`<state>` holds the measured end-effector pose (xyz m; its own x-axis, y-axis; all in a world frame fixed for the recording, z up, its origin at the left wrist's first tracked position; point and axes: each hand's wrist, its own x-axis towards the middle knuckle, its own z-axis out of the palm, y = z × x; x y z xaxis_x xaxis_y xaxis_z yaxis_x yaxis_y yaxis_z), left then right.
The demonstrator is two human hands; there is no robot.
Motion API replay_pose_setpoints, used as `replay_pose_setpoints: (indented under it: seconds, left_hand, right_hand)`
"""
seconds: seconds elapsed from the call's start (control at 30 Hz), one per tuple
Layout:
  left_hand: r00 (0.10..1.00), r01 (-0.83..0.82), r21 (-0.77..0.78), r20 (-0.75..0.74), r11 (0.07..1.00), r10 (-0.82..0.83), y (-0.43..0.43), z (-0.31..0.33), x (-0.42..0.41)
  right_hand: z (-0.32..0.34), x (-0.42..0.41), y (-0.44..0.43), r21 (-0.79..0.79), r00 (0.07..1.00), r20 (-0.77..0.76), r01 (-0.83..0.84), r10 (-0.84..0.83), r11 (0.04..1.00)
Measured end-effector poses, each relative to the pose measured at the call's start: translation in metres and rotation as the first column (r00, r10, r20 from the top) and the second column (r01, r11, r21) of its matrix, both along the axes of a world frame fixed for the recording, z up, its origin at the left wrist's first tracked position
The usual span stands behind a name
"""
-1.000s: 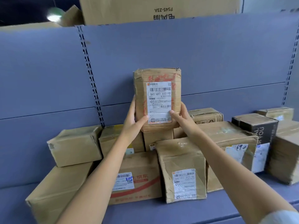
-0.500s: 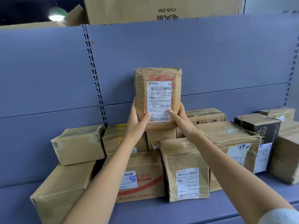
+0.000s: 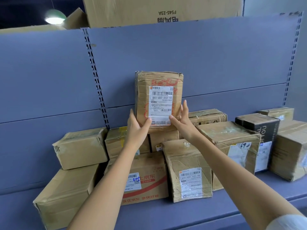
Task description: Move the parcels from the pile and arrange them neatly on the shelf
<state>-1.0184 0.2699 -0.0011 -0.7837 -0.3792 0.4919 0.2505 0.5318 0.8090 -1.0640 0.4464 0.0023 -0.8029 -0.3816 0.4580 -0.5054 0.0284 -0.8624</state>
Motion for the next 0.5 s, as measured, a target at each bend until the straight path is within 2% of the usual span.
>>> replay_pose_setpoints:
  seconds: [0.1,0.23,0.37,0.5]
  left_hand:
    - [0.994,-0.103,0.018,0.024,0.995,0.102,0.001,-0.004,0.002]
    - [0.992,-0.125,0.012,0.006,0.992,0.125,0.003,-0.006,0.006]
    - [0.988,-0.154,0.007,0.004,0.988,0.154,0.002,-0.007,0.009]
    - [0.983,-0.186,-0.019,0.006,0.982,0.186,-0.002,-0.011,0.014]
  right_hand:
    - [0.003,0.006,0.003,0.022,0.999,-0.039,0.033,-0.032,0.999]
    - [0.008,0.016,0.006,0.032,0.997,-0.062,0.052,-0.050,0.998]
    - [0.011,0.023,0.007,0.101,0.987,-0.099,0.139,-0.130,0.985]
    - [0.011,0.030,0.008,0.139,0.980,-0.066,0.194,-0.186,0.971]
